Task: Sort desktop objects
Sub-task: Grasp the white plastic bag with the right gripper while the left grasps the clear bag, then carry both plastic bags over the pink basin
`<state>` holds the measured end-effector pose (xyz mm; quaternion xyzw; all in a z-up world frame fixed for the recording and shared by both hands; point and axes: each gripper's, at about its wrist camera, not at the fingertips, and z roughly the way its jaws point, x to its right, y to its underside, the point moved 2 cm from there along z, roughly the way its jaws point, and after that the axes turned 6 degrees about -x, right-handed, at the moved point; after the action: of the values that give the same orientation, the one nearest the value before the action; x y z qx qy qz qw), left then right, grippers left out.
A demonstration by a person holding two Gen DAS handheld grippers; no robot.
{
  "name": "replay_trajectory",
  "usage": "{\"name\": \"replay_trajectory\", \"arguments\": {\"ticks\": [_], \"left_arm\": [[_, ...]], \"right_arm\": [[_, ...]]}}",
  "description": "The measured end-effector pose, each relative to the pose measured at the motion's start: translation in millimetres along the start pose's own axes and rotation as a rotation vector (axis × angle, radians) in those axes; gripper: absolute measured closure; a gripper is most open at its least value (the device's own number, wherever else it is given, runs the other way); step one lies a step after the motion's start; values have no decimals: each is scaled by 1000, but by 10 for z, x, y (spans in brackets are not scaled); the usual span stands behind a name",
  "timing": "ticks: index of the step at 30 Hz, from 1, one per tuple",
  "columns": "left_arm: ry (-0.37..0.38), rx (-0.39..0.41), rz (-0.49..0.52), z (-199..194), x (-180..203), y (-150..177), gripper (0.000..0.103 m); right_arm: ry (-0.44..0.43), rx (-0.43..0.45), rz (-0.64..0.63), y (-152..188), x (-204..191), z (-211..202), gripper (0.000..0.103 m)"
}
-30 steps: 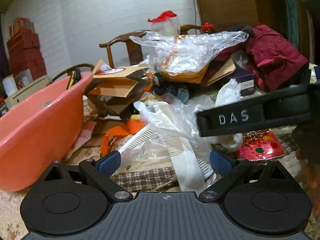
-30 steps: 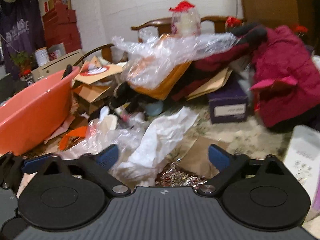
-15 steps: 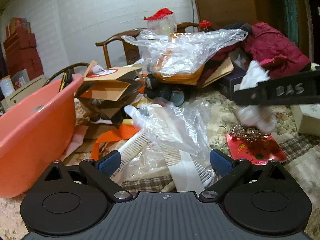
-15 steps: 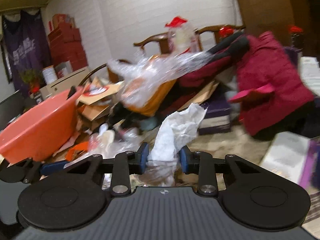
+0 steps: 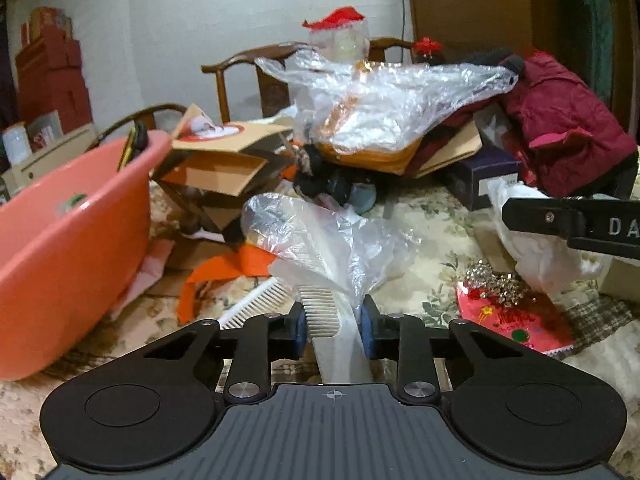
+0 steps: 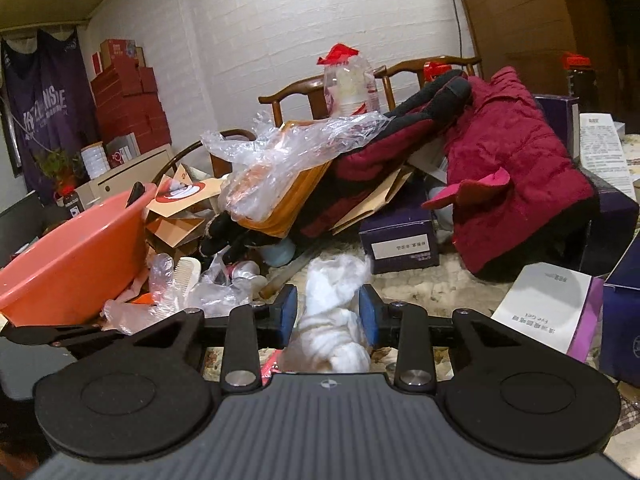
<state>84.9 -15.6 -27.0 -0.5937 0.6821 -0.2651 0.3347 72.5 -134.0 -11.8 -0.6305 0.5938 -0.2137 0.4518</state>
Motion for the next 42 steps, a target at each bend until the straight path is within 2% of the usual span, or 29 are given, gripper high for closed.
{"name": "replay_trajectory", "arguments": {"ticks": [5, 7, 10, 12, 19, 30, 42], "left_arm": [[-19, 40, 2, -146, -36, -21, 84], [-20, 56, -6, -219, -70, -31, 85], [-19, 79, -4, -316, -105, -57, 94], [-21, 95, -1, -370, -123, -70, 95], [-22, 136, -10, -510, -207, -80, 99], [-44, 213, -13, -764, -358, -183, 100], [-148, 278, -73, -995, -817, -359, 100]], "right_arm": [[24, -1, -35, 21, -70, -8, 65], [27, -4, -48, 41, -89, -20, 74], [29, -5, -67, 58, -107, -64, 78], [26, -2, -65, 52, -106, -94, 78], [33, 27, -76, 28, -138, -221, 91], [25, 102, -124, -151, -318, -403, 91], [-44, 142, -229, -399, -868, -340, 91]]}}
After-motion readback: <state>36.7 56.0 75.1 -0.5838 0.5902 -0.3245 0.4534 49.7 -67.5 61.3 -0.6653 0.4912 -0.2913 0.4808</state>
